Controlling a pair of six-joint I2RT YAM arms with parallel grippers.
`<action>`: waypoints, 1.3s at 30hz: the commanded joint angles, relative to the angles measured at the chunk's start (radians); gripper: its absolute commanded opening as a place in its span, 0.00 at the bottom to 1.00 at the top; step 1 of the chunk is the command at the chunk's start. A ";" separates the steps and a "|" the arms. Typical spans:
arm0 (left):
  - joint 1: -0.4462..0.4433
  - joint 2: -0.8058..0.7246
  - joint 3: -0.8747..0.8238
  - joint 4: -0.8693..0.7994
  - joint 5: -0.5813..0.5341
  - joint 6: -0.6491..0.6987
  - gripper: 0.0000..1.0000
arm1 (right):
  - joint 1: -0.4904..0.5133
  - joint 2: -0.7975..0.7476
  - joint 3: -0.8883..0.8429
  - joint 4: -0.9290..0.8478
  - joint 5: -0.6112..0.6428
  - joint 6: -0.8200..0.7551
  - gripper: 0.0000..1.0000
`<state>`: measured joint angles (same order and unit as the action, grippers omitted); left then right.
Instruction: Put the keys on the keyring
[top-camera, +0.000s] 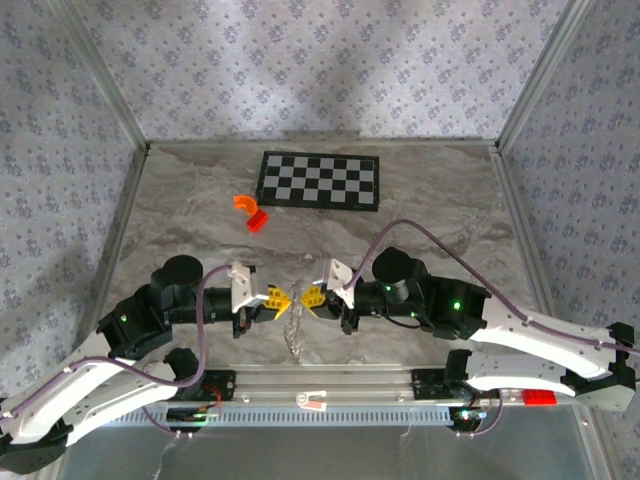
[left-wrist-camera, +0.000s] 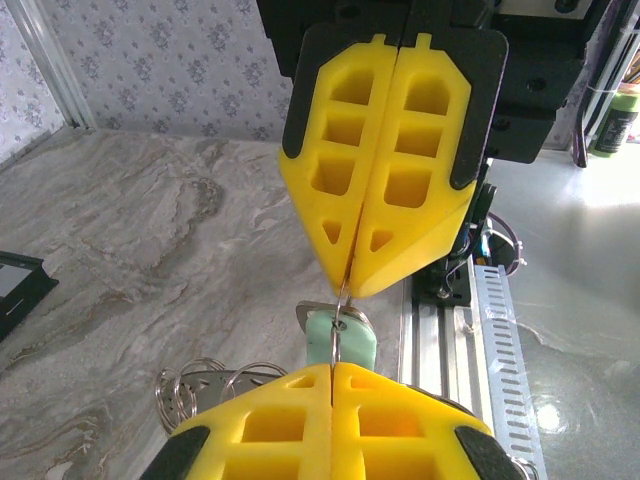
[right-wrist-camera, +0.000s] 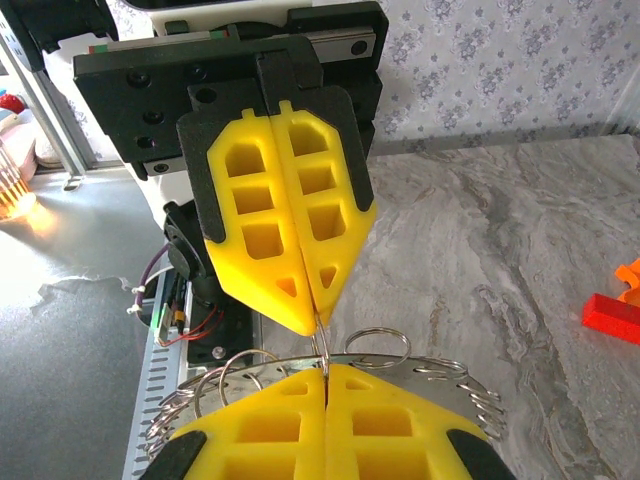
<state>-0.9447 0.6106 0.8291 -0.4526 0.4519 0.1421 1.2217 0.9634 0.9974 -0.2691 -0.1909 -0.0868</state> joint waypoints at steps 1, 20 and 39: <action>-0.008 -0.005 0.022 0.056 0.018 0.005 0.00 | -0.004 0.009 0.001 -0.006 -0.021 0.010 0.00; -0.008 -0.005 0.017 0.065 0.022 -0.002 0.00 | -0.005 0.017 0.004 0.005 -0.028 0.009 0.00; -0.008 -0.015 -0.021 0.158 0.028 -0.067 0.00 | -0.008 0.018 0.003 0.005 -0.033 0.004 0.00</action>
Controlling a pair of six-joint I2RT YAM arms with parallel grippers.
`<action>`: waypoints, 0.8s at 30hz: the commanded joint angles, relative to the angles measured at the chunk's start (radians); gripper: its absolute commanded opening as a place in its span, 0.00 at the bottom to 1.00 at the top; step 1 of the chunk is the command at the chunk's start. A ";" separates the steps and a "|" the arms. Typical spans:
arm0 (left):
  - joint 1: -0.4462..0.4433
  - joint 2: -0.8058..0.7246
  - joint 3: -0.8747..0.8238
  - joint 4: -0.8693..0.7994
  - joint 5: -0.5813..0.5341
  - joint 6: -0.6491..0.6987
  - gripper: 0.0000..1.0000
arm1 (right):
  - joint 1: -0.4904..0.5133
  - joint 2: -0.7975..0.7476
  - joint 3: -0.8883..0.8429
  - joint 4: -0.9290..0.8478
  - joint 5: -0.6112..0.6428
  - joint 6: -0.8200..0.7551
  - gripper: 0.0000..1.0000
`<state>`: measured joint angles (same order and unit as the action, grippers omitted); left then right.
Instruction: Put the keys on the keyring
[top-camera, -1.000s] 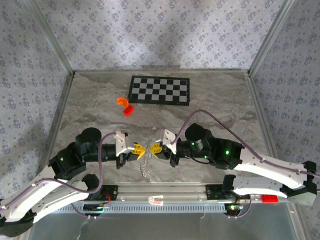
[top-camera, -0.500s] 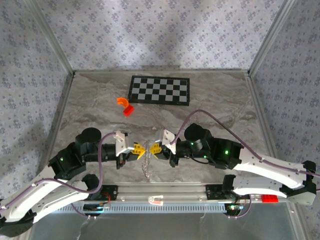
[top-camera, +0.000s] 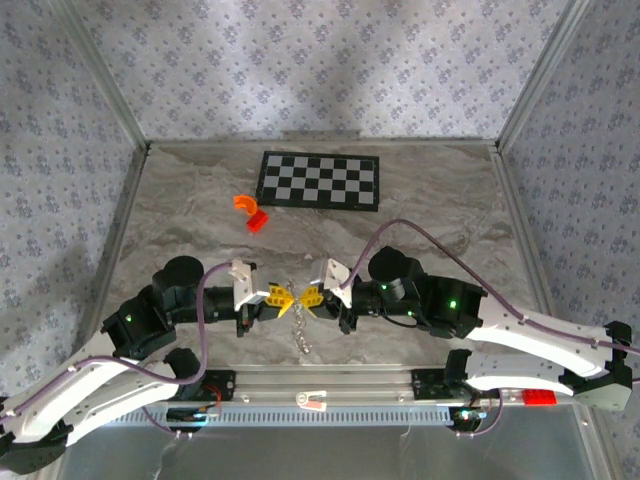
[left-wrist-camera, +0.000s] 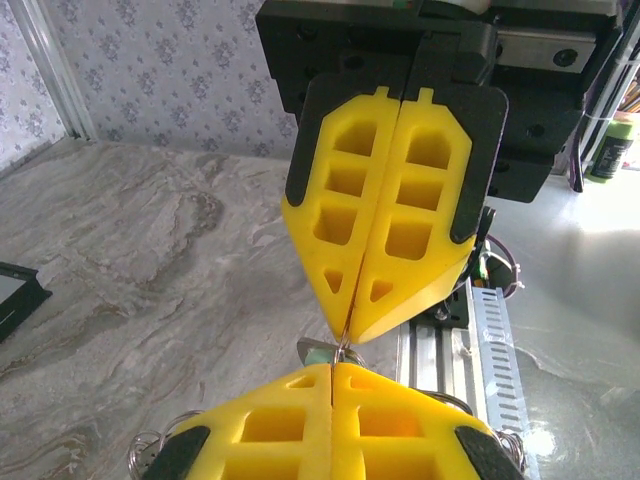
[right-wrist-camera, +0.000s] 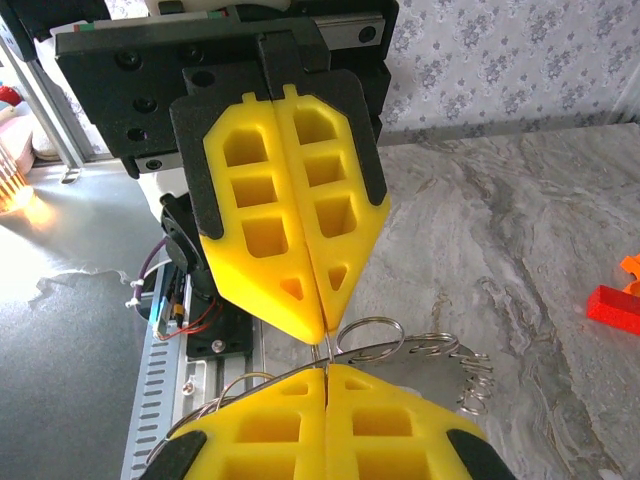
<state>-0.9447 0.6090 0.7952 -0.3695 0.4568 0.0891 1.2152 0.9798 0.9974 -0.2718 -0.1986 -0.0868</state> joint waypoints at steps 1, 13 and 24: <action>-0.008 -0.015 0.012 0.077 0.020 -0.014 0.00 | -0.002 0.000 0.001 0.007 -0.026 0.006 0.00; -0.008 -0.005 0.026 0.066 -0.002 -0.033 0.00 | 0.003 -0.014 -0.005 0.003 -0.036 -0.012 0.00; -0.008 0.003 0.032 0.061 -0.059 -0.081 0.00 | 0.039 -0.041 -0.055 0.041 0.041 -0.072 0.00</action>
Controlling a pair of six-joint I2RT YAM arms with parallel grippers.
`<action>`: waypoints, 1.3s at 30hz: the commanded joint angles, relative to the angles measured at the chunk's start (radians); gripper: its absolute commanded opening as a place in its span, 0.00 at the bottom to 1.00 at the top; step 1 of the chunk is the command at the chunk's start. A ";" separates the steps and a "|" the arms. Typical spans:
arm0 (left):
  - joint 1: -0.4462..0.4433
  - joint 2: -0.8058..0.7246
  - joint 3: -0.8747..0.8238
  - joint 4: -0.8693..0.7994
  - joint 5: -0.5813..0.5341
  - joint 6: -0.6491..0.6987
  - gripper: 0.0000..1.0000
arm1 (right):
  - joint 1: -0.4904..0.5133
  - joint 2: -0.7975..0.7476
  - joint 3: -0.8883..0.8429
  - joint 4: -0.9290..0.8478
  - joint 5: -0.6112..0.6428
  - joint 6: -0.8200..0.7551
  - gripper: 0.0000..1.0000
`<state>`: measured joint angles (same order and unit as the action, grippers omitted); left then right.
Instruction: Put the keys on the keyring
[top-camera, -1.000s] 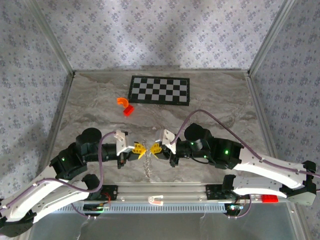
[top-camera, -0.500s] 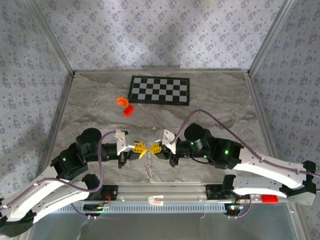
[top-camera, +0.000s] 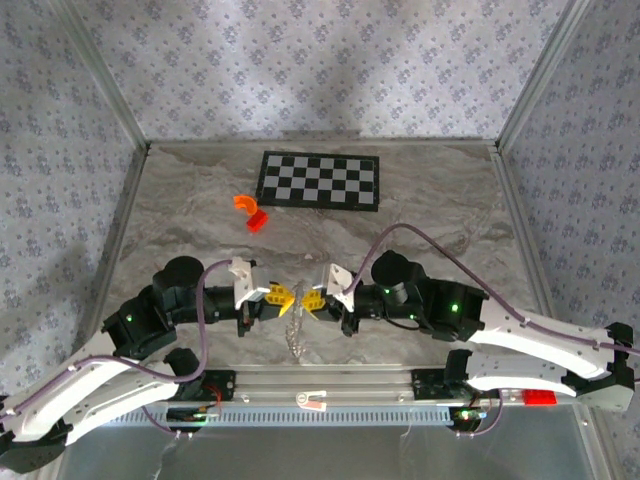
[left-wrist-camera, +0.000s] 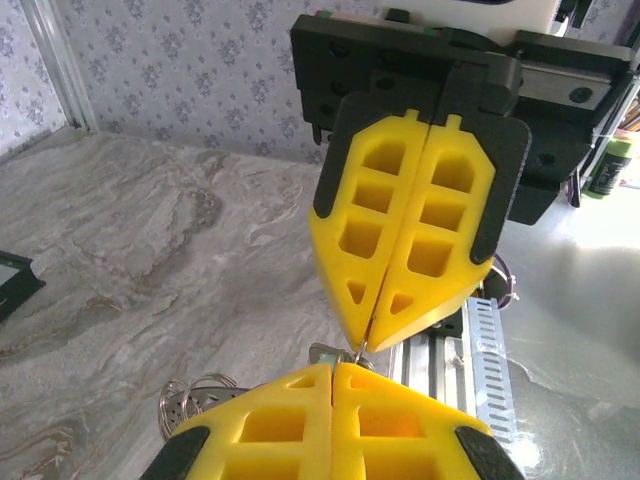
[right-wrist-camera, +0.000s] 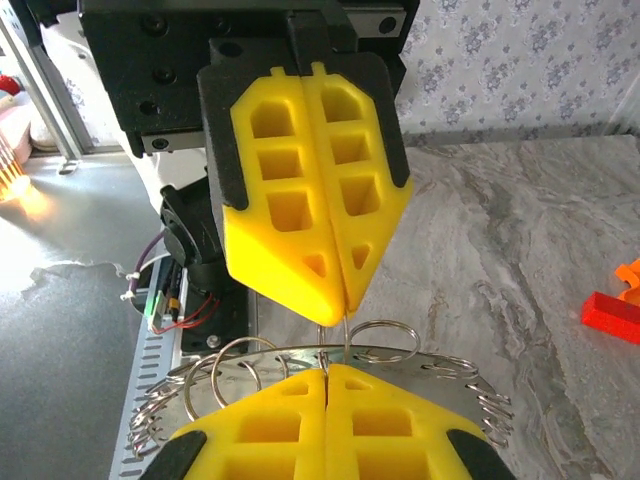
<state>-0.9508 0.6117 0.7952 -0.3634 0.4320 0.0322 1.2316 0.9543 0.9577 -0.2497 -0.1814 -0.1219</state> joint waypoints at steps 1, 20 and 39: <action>-0.002 0.000 0.028 0.058 -0.038 -0.028 0.00 | 0.030 -0.012 -0.018 0.020 0.035 -0.042 0.00; -0.002 -0.018 -0.004 0.126 -0.044 -0.069 0.00 | 0.075 -0.004 -0.039 0.046 0.137 -0.075 0.11; -0.002 -0.073 -0.097 0.291 -0.002 -0.069 0.00 | 0.028 -0.192 -0.102 0.033 0.149 0.100 0.40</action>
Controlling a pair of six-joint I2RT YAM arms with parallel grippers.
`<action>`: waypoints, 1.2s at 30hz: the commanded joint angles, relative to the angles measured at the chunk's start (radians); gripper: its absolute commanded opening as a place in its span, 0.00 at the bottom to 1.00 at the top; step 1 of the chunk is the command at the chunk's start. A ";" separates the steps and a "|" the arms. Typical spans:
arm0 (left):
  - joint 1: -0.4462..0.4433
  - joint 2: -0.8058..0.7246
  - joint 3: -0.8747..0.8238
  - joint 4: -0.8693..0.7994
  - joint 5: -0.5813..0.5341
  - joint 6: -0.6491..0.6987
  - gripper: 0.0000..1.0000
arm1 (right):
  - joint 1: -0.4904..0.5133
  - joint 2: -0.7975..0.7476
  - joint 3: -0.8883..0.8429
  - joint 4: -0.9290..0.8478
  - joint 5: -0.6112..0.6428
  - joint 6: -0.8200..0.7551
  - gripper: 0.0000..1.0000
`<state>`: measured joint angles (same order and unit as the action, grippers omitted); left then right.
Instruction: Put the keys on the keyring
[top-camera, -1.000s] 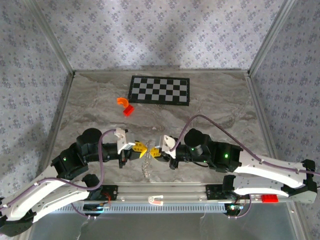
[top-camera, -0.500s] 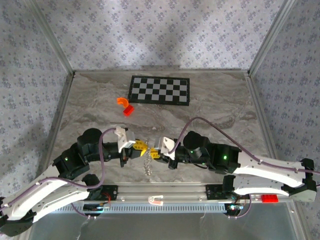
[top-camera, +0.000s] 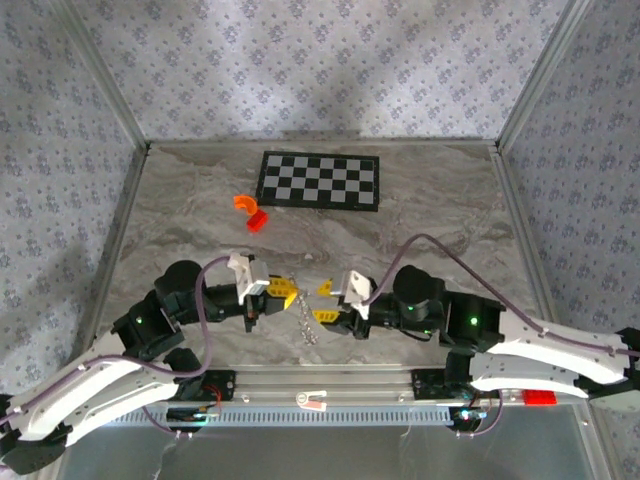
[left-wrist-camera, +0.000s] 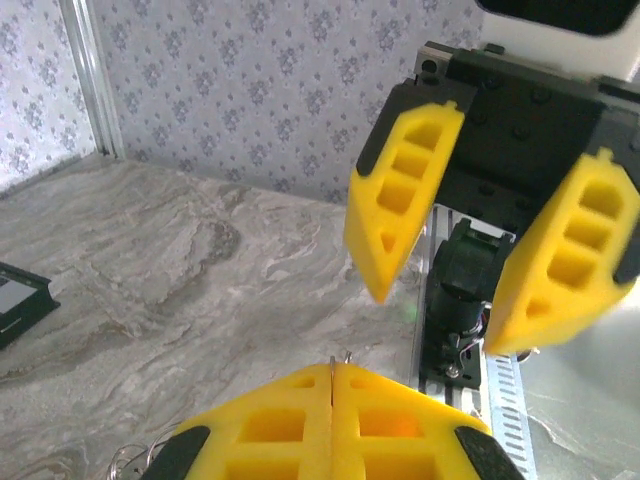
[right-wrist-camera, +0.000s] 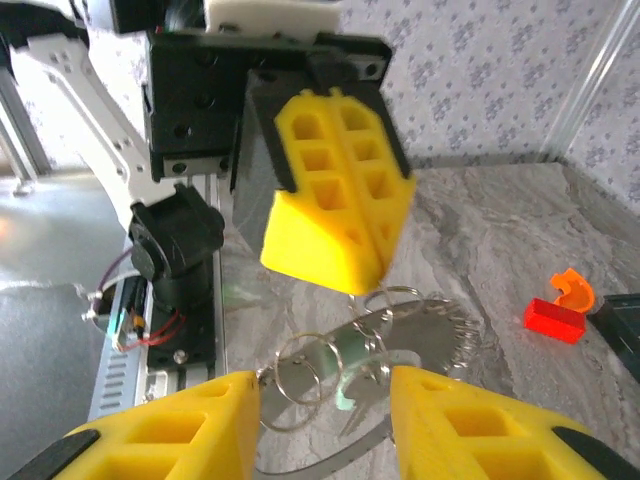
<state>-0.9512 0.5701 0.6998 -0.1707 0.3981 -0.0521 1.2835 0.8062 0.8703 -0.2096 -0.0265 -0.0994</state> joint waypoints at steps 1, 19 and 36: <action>-0.001 -0.040 -0.008 0.110 0.042 0.020 0.00 | -0.043 -0.055 -0.015 -0.009 -0.021 0.099 0.40; -0.001 -0.047 0.000 0.191 0.100 0.056 0.00 | -0.135 0.044 0.078 0.070 -0.296 0.161 0.55; -0.001 0.002 0.010 0.227 0.136 0.061 0.00 | -0.144 0.085 0.075 0.101 -0.249 0.184 0.49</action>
<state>-0.9512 0.5724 0.6834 -0.0292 0.4992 -0.0010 1.1446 0.8867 0.9226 -0.1226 -0.2916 0.0685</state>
